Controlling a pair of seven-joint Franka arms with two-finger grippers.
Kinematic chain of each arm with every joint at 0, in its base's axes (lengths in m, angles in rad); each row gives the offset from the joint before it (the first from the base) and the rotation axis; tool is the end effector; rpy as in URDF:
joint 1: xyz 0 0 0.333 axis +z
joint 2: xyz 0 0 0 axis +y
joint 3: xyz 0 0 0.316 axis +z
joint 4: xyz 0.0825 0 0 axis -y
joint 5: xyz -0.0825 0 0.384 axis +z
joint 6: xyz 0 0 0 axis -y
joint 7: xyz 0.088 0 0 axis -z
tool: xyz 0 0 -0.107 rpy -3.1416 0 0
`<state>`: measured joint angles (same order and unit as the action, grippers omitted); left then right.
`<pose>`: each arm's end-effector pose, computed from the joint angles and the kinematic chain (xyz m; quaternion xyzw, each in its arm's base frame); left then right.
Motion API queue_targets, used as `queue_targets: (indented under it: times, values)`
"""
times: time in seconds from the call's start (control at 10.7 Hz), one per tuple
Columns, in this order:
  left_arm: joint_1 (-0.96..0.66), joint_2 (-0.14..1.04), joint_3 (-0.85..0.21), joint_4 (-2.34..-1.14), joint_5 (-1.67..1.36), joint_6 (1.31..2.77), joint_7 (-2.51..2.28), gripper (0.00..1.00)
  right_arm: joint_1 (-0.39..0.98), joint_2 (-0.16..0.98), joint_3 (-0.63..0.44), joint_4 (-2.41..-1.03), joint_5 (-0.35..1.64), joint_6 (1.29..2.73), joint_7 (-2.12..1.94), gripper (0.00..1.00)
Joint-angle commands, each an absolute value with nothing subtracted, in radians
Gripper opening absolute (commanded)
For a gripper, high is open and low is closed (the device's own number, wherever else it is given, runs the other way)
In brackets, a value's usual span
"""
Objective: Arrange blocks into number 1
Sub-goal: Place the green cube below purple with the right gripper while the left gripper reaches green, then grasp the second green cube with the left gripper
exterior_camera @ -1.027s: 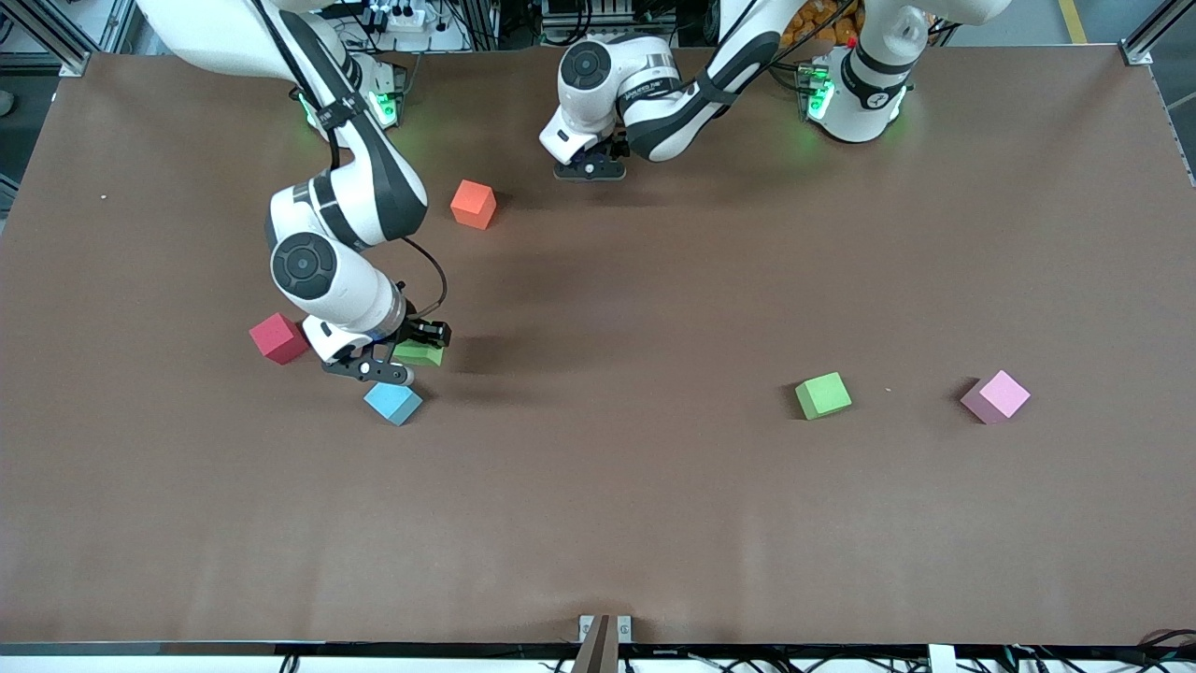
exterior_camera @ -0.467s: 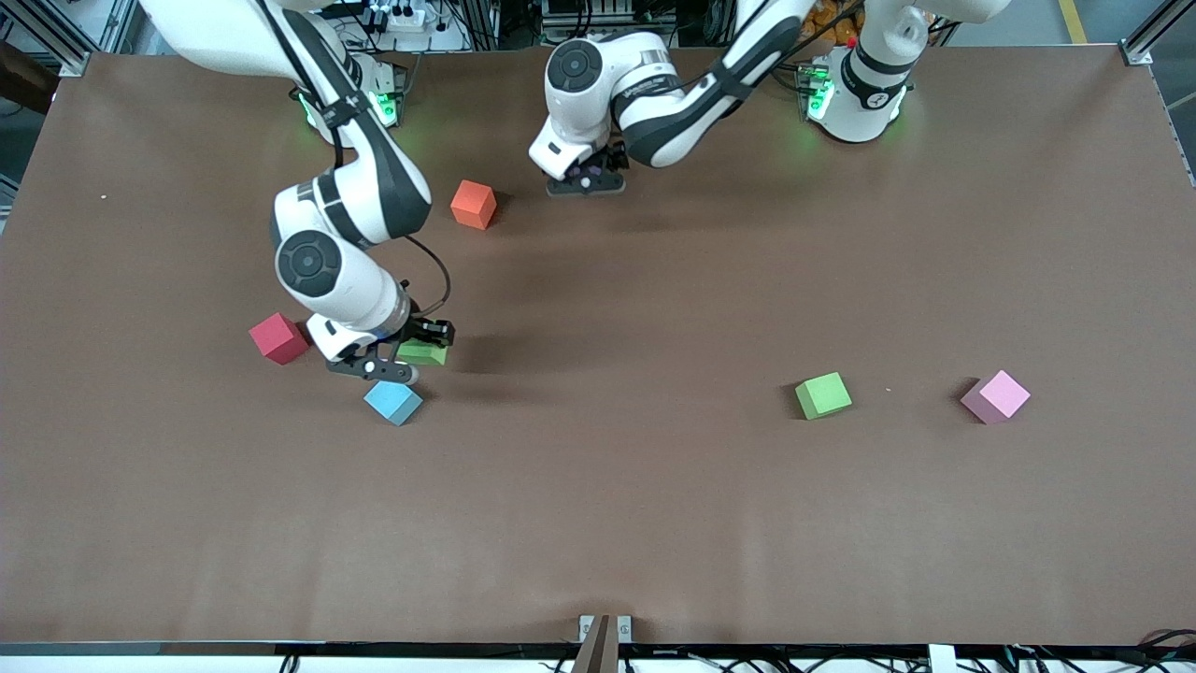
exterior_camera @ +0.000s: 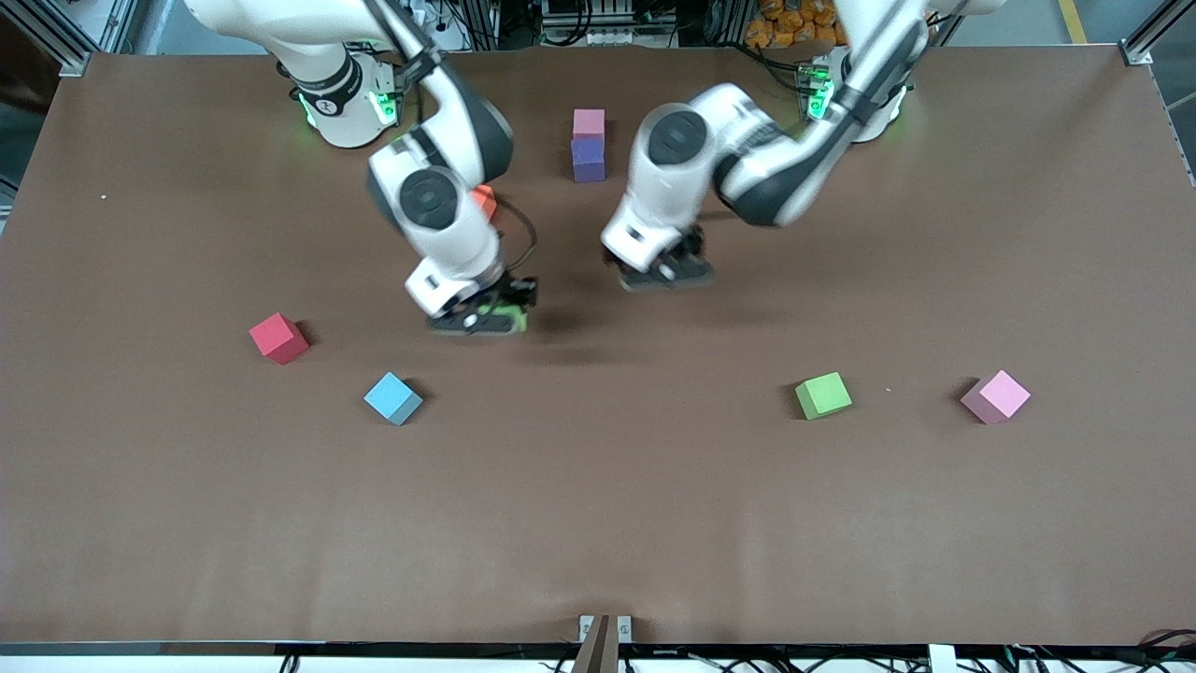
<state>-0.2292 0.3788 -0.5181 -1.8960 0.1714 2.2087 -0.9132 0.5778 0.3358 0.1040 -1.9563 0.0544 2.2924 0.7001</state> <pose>0.4718 -0.4048 0.3258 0.9986 0.0460 -0.0208 0.0124 0.4768 0.3852 0.3067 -0.9988 0.0300 0.0233 0.0294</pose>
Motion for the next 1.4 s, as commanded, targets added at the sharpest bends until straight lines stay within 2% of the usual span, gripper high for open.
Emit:
queue_targets:
  times: [0.0, 0.19, 0.37, 0.47, 0.65, 1.31]
  values:
    - [-0.203, 0.364, -0.366, -1.893, 0.181, 2.195, -0.696, 1.00, 0.676, 0.310, 0.095, -1.985, 0.044, 2.296, 0.811, 0.12]
    - [-0.201, 0.383, -0.237, -1.856, 0.158, 2.197, -0.538, 1.00, 0.767, 0.324, 0.095, -2.003, 0.044, 2.299, 0.921, 0.11]
    - [-0.198, 0.411, -0.151, -1.836, 0.111, 2.200, -0.473, 1.00, 0.852, 0.324, 0.097, -2.060, 0.044, 2.327, 0.994, 0.11]
    - [-0.196, 0.429, -0.125, -1.821, 0.077, 2.201, -0.435, 1.00, 0.888, 0.324, 0.095, -2.107, 0.044, 2.385, 1.030, 0.11]
    - [-0.192, 0.471, -0.085, -1.798, -0.007, 2.203, -0.396, 1.00, 0.932, 0.327, 0.097, -2.175, 0.044, 2.498, 1.080, 0.11]
    - [-0.190, 0.544, -0.048, -1.789, -0.025, 2.246, -0.338, 1.00, 1.034, 0.385, 0.095, -2.177, 0.044, 2.520, 1.199, 0.12]
